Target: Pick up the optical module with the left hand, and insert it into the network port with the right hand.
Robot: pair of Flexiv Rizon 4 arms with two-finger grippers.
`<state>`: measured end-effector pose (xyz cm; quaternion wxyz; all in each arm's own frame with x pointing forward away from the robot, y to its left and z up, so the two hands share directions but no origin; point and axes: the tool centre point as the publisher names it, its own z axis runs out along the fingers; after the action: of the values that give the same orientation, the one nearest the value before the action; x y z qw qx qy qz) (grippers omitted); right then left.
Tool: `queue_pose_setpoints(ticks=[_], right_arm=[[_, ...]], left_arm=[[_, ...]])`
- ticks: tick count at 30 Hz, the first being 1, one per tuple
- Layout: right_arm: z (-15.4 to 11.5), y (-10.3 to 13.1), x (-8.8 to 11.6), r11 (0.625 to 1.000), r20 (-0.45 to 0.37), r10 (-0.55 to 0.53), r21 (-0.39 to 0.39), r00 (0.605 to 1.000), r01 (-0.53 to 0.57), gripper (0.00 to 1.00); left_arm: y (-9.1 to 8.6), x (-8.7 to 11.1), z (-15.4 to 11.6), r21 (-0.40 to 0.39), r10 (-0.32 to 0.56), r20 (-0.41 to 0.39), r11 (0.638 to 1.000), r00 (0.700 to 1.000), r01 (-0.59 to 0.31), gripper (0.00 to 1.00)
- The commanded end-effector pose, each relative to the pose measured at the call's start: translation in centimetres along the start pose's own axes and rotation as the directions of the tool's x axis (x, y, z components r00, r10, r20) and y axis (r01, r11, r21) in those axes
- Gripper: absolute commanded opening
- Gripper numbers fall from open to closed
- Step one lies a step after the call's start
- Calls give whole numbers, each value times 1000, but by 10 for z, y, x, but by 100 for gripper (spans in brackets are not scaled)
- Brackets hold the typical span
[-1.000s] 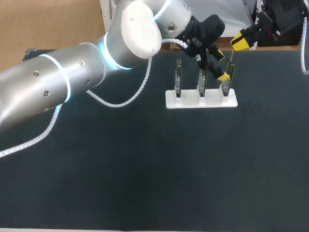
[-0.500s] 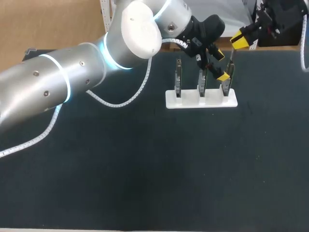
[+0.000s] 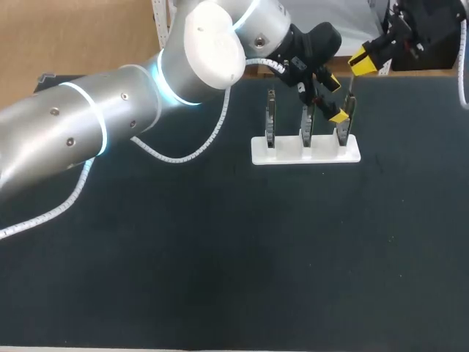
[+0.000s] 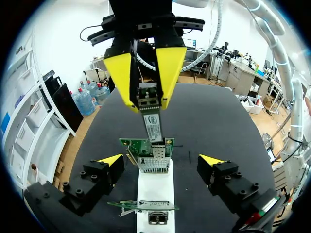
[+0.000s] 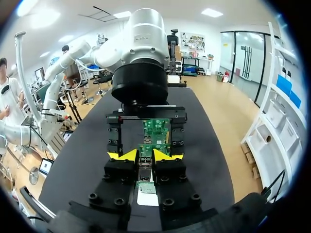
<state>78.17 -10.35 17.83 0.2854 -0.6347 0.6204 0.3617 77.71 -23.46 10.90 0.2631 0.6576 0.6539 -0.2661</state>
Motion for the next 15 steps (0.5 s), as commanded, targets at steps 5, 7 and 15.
queue_pose_setpoints(ticks=[5, 7, 15], right_arm=[[4, 2, 4, 1000, -3, 10, 4, 1000, -10, 0], [5, 2, 5, 1000, -4, 11, 4, 1000, -11, 0], [4, 2, 4, 1000, -5, 13, 7, 1000, -13, 0]], left_arm=[[2, -1, 0, 4, 2, -3, 1000, 1000, -2, 100], [2, -1, 0, 4, 2, -3, 1000, 1000, -2, 100], [2, -1, 0, 4, 2, -3, 1000, 1000, -2, 100]])
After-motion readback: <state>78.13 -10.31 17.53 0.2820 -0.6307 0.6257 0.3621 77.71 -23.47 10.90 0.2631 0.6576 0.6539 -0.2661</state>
